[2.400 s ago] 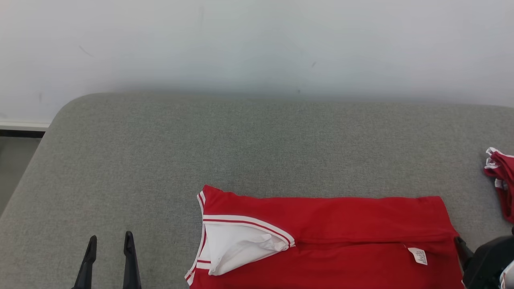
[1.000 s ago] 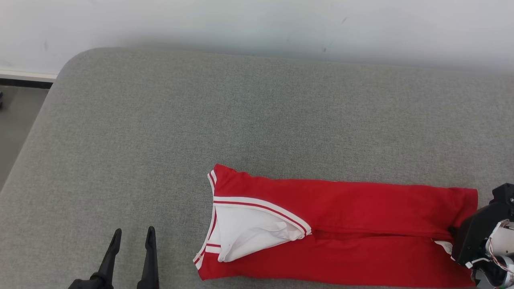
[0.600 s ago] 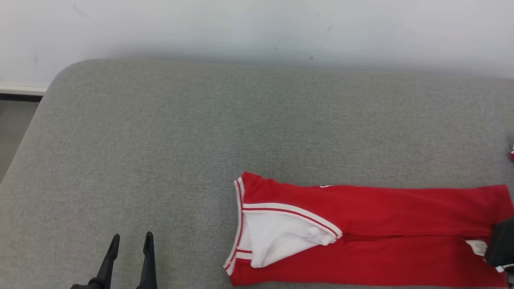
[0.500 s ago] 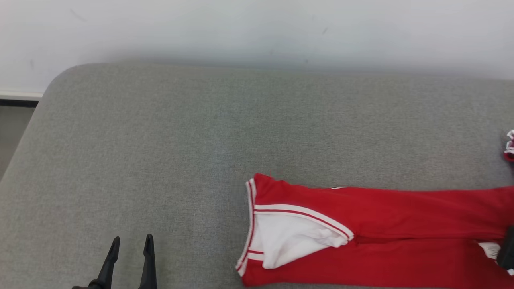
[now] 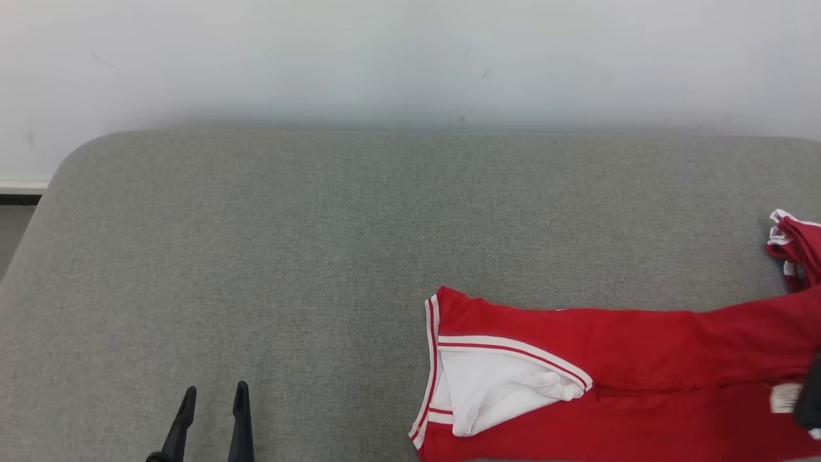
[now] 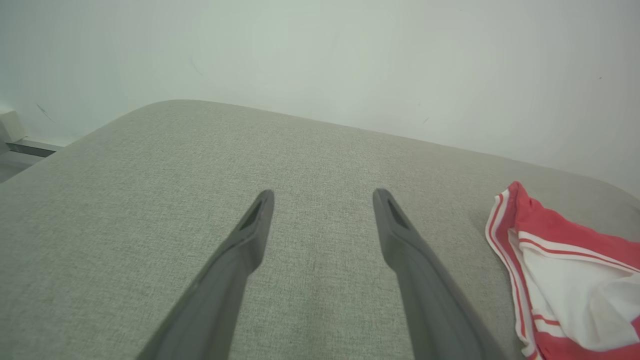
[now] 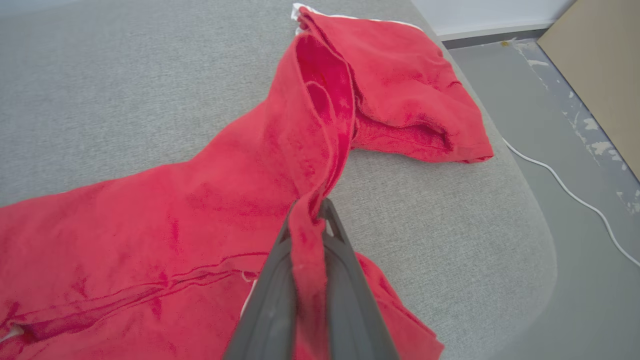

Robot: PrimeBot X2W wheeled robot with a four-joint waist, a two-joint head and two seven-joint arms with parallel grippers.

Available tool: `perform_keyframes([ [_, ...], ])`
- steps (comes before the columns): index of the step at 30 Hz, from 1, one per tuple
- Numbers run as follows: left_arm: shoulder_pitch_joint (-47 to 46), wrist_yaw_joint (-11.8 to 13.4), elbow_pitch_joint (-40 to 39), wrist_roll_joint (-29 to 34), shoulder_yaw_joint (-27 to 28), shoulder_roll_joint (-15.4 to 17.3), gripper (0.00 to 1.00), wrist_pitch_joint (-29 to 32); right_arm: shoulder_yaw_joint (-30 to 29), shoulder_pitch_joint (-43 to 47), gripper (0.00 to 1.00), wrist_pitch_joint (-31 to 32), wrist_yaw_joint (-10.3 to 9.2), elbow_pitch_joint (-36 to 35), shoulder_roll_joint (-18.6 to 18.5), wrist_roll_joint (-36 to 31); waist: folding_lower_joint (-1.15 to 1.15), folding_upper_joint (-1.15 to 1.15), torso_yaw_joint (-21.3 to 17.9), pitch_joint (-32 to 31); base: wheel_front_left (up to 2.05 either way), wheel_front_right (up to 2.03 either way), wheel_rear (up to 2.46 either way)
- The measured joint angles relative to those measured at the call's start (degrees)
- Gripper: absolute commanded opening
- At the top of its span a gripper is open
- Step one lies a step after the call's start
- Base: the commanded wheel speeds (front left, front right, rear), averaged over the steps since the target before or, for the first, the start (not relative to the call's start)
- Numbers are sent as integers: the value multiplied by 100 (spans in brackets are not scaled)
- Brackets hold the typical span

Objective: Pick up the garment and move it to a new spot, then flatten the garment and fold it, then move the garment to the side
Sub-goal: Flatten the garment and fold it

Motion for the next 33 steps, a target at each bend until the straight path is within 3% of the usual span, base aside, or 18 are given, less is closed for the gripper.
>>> perform_keyframes([
  [8, 18, -3, 42, -41, 35, -47, 100, 0, 1734, 224, 0, 240, -1, -587, 153, 636, 0, 0, -98, -92, 0, 0, 0],
  [16, 24, -4, 94, -53, 9, -85, 100, 0, 3499, -43, 0, 133, -1, -357, 96, 1335, 0, -1, -94, -156, 0, 0, 0],
  [24, 25, -5, 122, -65, -2, -93, 100, 0, 4324, -392, 0, -74, -1, 151, 250, 1607, 0, -1, 71, -175, 0, 0, 0],
  [33, 14, -8, 97, -57, -68, -105, 100, 0, 4714, -591, 0, -336, -1, 724, 481, 1881, 0, -1, 330, -188, 0, 0, 0],
])
